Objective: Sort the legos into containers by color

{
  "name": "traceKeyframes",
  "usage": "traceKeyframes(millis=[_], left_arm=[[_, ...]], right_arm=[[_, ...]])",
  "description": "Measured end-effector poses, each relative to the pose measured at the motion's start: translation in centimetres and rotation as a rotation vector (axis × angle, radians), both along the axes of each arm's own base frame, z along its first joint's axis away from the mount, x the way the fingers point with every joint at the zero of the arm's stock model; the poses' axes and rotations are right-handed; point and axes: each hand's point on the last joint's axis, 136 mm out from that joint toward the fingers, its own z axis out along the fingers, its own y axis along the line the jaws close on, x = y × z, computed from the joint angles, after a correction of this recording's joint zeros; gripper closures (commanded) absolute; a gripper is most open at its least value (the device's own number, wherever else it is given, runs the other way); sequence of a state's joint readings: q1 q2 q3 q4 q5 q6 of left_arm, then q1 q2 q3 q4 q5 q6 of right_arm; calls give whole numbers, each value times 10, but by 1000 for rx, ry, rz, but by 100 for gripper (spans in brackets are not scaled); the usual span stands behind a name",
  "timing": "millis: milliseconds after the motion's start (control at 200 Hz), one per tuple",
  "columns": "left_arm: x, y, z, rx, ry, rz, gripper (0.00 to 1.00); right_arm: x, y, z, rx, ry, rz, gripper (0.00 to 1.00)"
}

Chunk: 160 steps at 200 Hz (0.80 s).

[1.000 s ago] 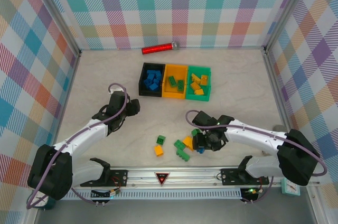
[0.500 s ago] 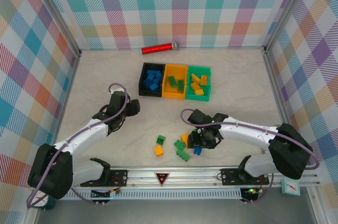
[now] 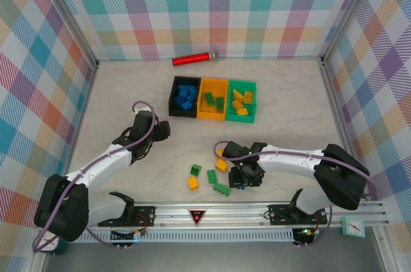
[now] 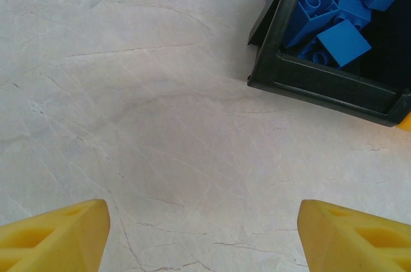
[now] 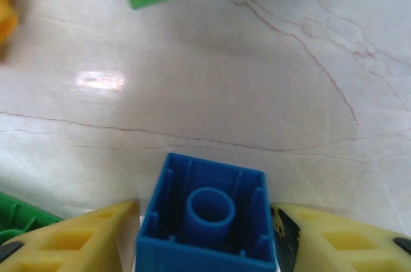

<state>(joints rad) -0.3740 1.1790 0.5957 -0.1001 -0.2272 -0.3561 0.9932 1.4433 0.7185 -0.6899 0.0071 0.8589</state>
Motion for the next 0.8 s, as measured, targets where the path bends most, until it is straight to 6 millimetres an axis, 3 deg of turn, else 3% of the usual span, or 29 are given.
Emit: traceKeyframes(millis=[240, 535, 650, 800], left_arm=[[0, 0, -1, 2, 2, 1, 23], [0, 0, -3, 6, 11, 1, 23], [0, 0, -3, 6, 11, 2, 23], [0, 0, -3, 6, 11, 2, 23]], right_arm=[[1, -6, 0, -39, -34, -5, 60], [13, -4, 12, -10, -118, -9, 62], [28, 8, 23, 33, -169, -5, 62], [65, 37, 58, 123, -290, 23, 62]])
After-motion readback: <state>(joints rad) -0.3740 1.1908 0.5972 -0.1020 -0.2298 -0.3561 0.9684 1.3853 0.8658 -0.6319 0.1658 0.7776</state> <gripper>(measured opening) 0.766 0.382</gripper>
